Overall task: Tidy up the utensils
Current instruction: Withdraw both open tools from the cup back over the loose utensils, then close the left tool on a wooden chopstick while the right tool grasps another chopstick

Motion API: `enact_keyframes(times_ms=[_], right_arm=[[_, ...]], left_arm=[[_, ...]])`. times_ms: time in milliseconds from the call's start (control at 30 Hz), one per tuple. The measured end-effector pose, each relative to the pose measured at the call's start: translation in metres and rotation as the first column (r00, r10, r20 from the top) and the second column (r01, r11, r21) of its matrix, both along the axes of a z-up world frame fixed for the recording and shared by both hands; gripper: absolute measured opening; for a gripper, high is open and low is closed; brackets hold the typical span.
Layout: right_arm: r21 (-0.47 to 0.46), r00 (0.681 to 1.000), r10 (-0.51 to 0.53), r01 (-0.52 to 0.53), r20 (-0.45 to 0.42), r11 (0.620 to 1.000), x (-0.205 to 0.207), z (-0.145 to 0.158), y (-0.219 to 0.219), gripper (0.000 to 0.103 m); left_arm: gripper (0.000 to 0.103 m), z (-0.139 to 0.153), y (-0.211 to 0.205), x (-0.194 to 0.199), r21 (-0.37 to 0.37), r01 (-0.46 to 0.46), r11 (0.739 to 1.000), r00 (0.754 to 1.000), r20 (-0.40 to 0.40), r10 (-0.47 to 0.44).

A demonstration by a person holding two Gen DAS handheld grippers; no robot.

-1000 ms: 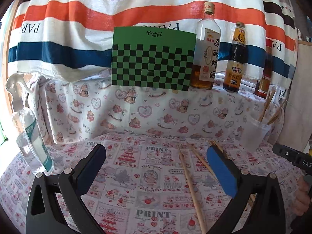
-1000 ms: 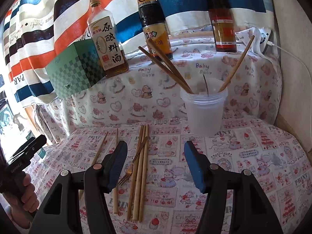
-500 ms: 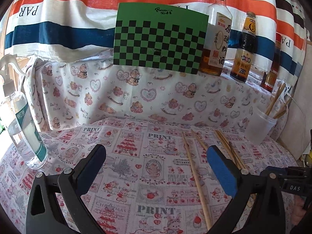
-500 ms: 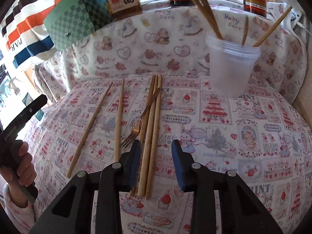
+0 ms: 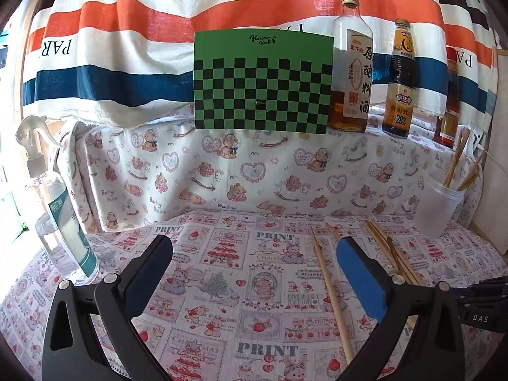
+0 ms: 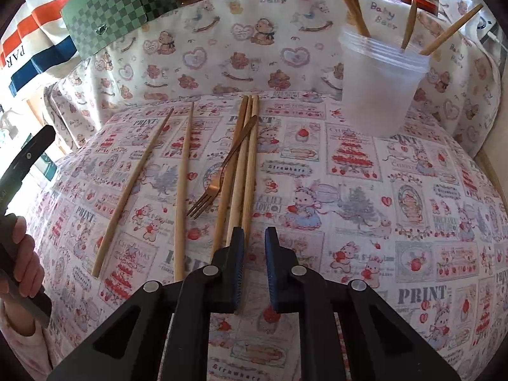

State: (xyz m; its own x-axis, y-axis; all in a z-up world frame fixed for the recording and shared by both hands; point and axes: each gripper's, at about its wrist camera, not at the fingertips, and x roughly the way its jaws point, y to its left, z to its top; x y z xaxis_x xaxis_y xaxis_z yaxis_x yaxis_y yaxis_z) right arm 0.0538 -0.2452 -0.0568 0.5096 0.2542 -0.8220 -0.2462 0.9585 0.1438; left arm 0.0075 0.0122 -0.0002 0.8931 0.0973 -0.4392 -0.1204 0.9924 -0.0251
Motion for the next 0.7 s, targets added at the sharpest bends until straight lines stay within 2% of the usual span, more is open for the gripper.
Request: enact_keyframes(times_ms=[200, 267, 400, 533, 700], right_arm=[[-0.058, 0.999, 0.026, -0.024, 0.034, 0.998, -0.008, 0.002, 0.012, 0.015], [-0.078, 0.999, 0.019, -0.015, 0.041, 0.997, -0.010, 0.004, 0.014, 0.015], [-0.047, 1.000, -0.014, 0.016, 0.028, 0.999, -0.008, 0.003, 0.006, 0.015], [-0.035, 1.000, 0.021, -0.021, -0.003, 0.999, -0.003, -0.001, 0.007, 0.015], [-0.083, 0.999, 0.041, -0.040, 0.013, 0.996, -0.006, -0.001, 0.013, 0.015]], left_arm=[[0.103, 0.002, -0.003, -0.003, 0.018, -0.004, 1.000, 1.000, 0.022, 0.004], [0.103, 0.004, -0.001, -0.007, 0.002, -0.018, 1.000, 0.999, 0.040, 0.018], [0.103, 0.009, 0.006, -0.011, -0.044, -0.028, 0.999, 0.998, 0.056, 0.031], [0.103, 0.010, 0.008, -0.012, -0.062, -0.027, 0.998, 0.998, 0.059, 0.031], [0.103, 0.009, 0.007, -0.011, -0.081, -0.012, 0.997, 0.999, 0.039, 0.015]])
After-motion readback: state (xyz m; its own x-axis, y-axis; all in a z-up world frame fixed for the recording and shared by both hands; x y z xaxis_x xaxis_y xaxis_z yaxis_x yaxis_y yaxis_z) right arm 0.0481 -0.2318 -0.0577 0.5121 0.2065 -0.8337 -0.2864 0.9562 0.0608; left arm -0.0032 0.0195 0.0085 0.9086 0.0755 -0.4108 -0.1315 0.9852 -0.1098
